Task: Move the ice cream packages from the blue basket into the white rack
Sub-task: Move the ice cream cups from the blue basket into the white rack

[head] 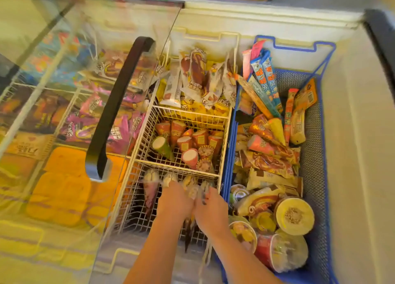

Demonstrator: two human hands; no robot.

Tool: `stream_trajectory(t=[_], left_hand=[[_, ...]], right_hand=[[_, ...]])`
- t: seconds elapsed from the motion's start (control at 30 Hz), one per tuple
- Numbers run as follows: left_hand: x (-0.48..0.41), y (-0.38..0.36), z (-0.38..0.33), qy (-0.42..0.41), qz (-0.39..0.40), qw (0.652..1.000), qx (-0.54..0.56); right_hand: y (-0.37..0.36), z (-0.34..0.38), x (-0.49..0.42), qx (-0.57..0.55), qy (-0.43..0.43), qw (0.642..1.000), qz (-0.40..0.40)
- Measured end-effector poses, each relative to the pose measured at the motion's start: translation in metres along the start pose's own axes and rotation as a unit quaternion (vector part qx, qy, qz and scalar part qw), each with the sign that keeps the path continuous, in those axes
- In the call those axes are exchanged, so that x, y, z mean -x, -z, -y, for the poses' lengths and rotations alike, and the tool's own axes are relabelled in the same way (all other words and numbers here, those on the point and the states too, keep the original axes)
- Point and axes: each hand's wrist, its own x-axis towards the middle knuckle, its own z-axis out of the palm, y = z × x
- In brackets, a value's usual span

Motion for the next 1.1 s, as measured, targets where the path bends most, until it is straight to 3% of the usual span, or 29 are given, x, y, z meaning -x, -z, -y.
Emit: stream_trajectory(t=[0.23,0.4,0.5,0.57,0.67,0.9,1.1], left_hand=[[0.019,-0.010,-0.080,-0.112,-0.005,0.994,-0.012],[0.025,-0.027,-0.136,-0.144,0.028,0.985,0.094],[0.024,-0.038,-0.162,-0.140,0.059,0.974,0.169],[0.021,-0.045,-0.180,-0.101,0.113,0.948,0.280],[0.015,-0.055,-0.204,-0.021,0.200,0.881,0.428],[-0.015,-0.085,-0.235,0.090,0.229,0.734,0.633],[-0.051,-0.112,-0.245,0.148,0.169,0.745,0.628]], right_hand=[[0.081,0.012,-0.030,0.032,0.039,0.996,-0.072],[0.143,0.006,-0.056,0.078,0.065,0.987,-0.122],[0.174,0.000,-0.074,0.119,0.096,0.982,-0.112],[0.191,-0.003,-0.087,0.117,0.096,0.982,-0.113],[0.208,-0.009,-0.108,0.125,0.105,0.980,-0.117],[0.212,-0.017,-0.160,0.120,0.104,0.982,-0.098],[0.196,-0.012,-0.206,0.154,0.127,0.975,-0.098]])
